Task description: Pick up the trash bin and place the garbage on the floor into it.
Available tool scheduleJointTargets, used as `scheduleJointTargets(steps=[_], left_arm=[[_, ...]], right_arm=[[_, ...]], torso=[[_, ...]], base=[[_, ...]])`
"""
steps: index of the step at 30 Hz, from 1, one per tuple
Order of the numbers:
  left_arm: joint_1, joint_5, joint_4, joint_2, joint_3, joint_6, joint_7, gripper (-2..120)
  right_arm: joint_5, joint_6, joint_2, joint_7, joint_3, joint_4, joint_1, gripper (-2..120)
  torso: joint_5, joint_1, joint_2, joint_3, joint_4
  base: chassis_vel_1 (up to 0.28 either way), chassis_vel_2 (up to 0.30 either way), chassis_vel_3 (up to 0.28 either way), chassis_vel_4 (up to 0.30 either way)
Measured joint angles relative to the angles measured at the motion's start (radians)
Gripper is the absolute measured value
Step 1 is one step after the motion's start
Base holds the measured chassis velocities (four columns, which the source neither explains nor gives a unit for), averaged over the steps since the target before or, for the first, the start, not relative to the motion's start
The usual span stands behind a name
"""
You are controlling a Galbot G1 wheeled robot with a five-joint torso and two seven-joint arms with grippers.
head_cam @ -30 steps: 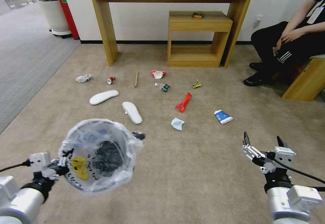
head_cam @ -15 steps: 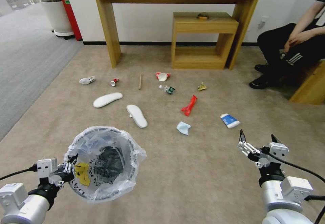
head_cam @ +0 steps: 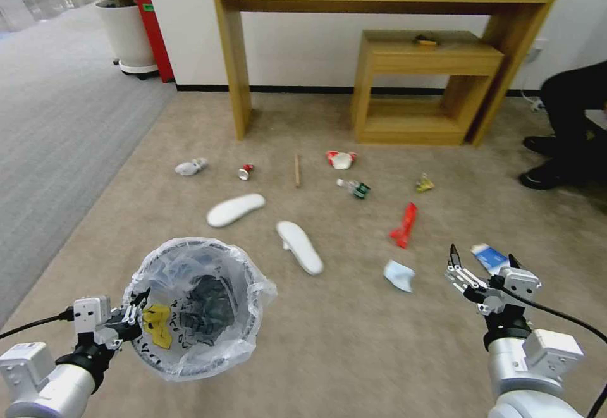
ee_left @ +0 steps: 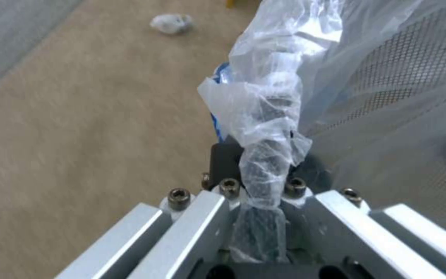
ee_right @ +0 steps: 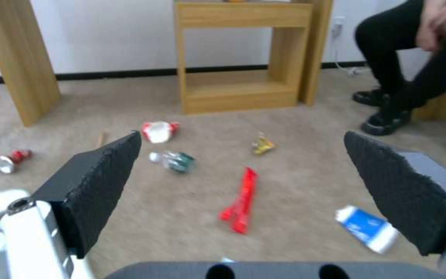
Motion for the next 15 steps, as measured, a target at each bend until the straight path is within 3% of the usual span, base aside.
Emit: scheduleJointTargets(steps=[8, 15], left_arm=[[0.004, 0.008, 0.003, -0.001, -0.002, -0.013, 0.018, 0], [0.000, 0.006, 0.012, 0.001, -0.003, -0.015, 0.025, 0]], right_arm=[[0.018, -0.015, -0.003, 0.009, 0.003, -0.011, 0.006, 100], [0.012, -0.015, -0.002, 0.009, -0.001, -0.021, 0.008, 100]], torso=[[-0.0003, 0.000, 0.000, 0.000, 0.0000], [-0.0001, 0.000, 0.000, 0.000, -0.0003]], base=[[0.039, 0.566, -0.056, -0.590], [-0.143, 0.348, 0.129, -0.352]])
